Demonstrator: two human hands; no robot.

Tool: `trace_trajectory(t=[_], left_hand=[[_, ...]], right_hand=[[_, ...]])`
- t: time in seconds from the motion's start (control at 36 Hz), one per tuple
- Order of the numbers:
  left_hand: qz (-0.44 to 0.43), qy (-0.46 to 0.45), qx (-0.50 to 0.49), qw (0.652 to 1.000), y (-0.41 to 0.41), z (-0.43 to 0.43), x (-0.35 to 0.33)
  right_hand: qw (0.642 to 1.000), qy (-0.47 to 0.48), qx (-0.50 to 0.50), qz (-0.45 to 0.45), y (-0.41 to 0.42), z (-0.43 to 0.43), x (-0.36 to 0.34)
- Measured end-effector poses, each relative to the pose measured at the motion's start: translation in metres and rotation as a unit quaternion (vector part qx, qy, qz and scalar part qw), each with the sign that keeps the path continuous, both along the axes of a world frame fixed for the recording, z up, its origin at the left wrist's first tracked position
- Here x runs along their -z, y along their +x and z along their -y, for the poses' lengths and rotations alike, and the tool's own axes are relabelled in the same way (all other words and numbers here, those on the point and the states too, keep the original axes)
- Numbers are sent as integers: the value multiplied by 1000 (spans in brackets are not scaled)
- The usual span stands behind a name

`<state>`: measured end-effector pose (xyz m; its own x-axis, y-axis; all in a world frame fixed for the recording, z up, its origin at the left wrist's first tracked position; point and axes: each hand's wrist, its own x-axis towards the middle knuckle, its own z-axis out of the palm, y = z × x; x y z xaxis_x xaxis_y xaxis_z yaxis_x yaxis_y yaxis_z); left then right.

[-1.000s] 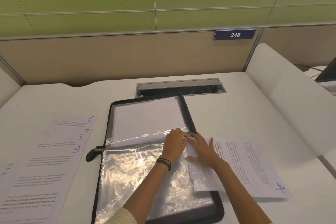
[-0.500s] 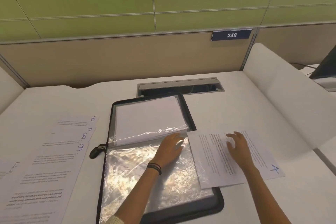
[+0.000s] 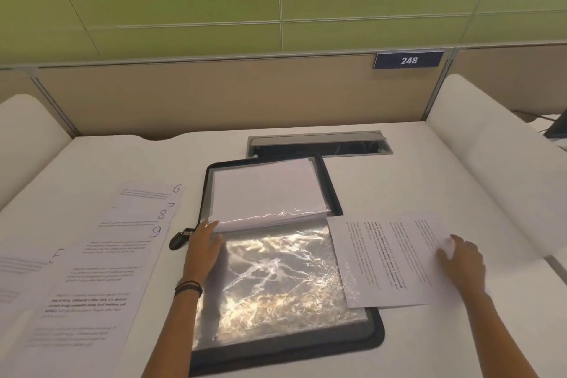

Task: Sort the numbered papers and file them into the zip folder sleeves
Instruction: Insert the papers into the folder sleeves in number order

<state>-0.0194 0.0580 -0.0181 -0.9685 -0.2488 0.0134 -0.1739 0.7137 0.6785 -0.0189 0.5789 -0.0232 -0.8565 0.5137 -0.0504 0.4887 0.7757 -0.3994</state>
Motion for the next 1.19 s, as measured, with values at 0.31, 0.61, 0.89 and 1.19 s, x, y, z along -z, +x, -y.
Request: trace_trajectory(t=[0.31,0.61,0.89,1.19], left_hand=[[134,-14,-64,989,15,31,-10],[182,-72,-29,980,7,29,-14],[203,-109,-13,973,5,31,-15],[205,-120,0,971,4,34,-19]], right_hand=[[999,-37,-21,-25,0,19,-4],[992,-117,-38,-22,-6,46,-11],[985,-153,-78,13,-9,74,-15],[968,-207,-128,54,-7,108,-29]])
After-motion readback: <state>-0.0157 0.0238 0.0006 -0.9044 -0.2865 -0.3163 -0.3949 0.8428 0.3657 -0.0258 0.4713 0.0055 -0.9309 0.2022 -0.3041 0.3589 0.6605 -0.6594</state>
